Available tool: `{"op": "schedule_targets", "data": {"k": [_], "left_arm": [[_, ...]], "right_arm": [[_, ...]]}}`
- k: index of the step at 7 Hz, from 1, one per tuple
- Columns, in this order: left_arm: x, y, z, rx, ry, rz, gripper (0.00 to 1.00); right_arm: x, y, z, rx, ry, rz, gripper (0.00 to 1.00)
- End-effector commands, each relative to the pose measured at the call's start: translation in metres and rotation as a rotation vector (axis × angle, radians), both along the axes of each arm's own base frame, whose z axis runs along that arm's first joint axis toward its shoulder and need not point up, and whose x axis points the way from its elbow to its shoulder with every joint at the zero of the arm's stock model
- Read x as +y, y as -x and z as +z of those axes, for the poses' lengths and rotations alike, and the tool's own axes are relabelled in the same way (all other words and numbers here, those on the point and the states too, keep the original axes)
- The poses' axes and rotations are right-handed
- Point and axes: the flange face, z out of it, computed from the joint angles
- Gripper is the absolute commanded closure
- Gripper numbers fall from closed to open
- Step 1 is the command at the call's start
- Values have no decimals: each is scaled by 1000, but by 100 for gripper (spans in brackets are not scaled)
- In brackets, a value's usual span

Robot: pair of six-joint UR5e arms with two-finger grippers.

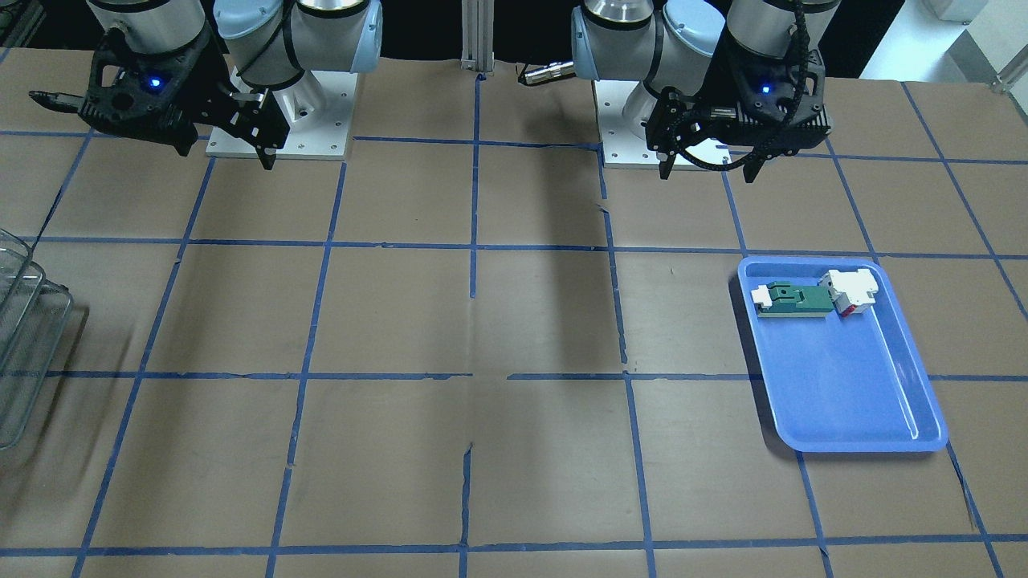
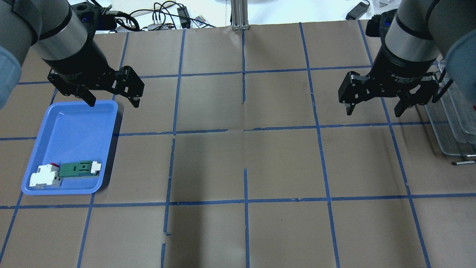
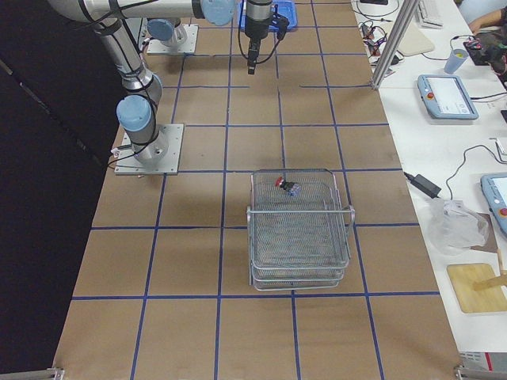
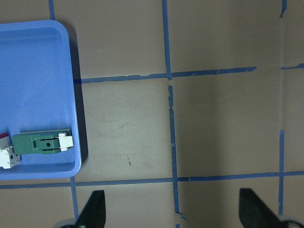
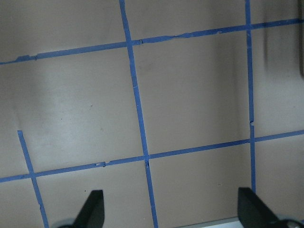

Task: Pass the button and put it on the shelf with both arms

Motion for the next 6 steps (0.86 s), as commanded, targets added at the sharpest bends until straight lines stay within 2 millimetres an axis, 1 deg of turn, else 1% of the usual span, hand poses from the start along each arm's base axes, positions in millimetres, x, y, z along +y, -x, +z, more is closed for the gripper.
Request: {"op": "schedule_targets", "data": {"k": [1, 6], "left_arm": [[1, 0, -3, 0, -5, 0, 0], [2, 1, -3, 0, -5, 3, 0]], "right_arm": [[21, -14, 3, -96, 42, 2, 0], [20, -13, -1, -89, 27, 14, 0]]}}
